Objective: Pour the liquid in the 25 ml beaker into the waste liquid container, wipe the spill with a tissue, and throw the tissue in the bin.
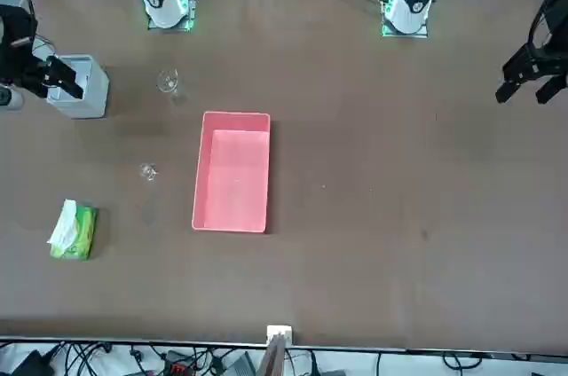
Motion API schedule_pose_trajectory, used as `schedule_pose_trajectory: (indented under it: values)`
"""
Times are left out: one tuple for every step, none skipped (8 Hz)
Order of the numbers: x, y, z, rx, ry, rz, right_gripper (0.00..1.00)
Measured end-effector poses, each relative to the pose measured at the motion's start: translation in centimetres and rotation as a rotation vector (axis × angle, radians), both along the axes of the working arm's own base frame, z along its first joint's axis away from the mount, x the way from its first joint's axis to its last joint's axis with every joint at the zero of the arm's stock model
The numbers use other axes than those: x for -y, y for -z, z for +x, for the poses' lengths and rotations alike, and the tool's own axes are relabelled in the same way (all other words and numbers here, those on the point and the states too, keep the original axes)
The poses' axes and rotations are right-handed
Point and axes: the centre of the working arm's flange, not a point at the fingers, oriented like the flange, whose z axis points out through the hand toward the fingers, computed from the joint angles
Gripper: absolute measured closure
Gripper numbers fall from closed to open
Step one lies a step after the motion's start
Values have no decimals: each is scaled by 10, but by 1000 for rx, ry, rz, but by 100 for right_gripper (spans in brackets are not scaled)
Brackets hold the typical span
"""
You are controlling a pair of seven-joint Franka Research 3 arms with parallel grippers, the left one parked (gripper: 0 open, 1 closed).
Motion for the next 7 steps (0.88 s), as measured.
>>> schedule_pose_trajectory:
  values:
    - [0,0,0,0,0,0,0]
    - [0,0,0,0,0,0,0]
    - [0,0,0,0,0,0,0]
    - [0,0,0,0,0,0,0]
    - [-1,0,0,-3,-2,0,0]
    - [-5,3,0,-13,-13,1,0]
    - [-11,10,1,-33,-25,1,0]
